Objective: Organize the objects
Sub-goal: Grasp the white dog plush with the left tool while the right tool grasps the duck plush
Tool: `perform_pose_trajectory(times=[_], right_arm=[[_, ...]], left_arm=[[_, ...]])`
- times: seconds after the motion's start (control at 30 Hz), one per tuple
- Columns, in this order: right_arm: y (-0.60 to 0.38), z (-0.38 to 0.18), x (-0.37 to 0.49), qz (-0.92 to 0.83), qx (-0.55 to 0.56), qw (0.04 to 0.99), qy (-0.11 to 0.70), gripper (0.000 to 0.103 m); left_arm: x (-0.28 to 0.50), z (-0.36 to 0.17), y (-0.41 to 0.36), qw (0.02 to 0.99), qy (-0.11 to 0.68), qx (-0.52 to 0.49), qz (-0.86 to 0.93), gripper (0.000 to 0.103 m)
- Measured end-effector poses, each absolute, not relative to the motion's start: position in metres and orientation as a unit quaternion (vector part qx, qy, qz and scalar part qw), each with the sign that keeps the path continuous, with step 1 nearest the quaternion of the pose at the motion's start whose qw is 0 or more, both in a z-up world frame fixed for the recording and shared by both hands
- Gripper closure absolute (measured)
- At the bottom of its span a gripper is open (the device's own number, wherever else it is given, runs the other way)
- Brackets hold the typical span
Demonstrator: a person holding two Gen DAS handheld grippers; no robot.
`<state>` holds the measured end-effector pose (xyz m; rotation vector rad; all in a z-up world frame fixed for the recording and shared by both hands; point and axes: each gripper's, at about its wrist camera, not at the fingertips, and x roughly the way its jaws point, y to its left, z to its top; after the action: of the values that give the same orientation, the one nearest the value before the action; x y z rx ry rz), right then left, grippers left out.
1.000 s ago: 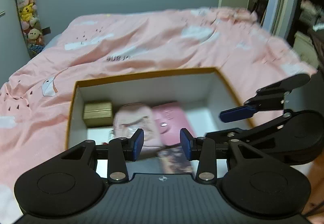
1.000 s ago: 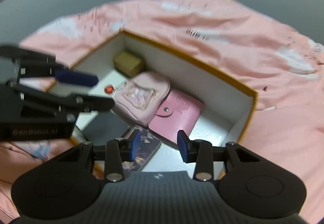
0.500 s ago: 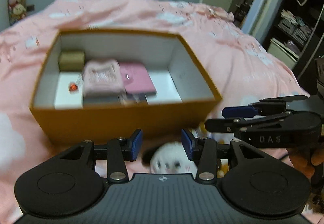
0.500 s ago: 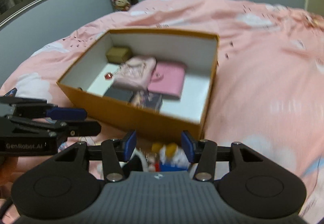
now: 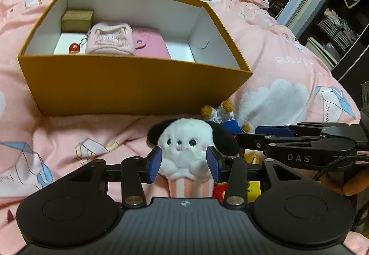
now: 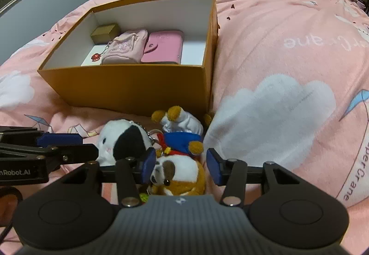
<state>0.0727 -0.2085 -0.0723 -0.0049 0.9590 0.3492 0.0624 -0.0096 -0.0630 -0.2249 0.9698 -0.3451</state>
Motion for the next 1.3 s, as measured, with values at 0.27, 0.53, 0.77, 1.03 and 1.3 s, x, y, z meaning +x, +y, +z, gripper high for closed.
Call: perform_pose_trajectory(times=[0.27,0.53,0.77,1.03,1.3], right_arm=[[-0.216,-0.078,0.069,0.161,0.008,0.867,0.472,0.064],[-0.217,-0.08,0.071,0.17,0.011,0.861,0.479,0.064],[-0.217,-0.081,0.078,0.186,0.002,0.852,0.49,0.063],[-0.227,-0.093,0.101,0.214,0.031,0.824,0.524,0.052],[-0.23,-0.102,0.114,0.238,0.061,0.799,0.549,0.052]], left_arm=[[0.063,-0.071,-0.015,0.852,0.479,-0.113,-0.178,0.044],[0.066,-0.079,-0.033,0.842,0.506,-0.073,-0.175,0.031],[0.079,-0.089,-0.048,0.842,0.518,-0.038,-0.145,0.021],[0.085,-0.103,-0.054,0.826,0.538,-0.035,-0.164,0.018],[0.071,-0.093,-0.054,0.847,0.515,0.001,-0.133,0.014]])
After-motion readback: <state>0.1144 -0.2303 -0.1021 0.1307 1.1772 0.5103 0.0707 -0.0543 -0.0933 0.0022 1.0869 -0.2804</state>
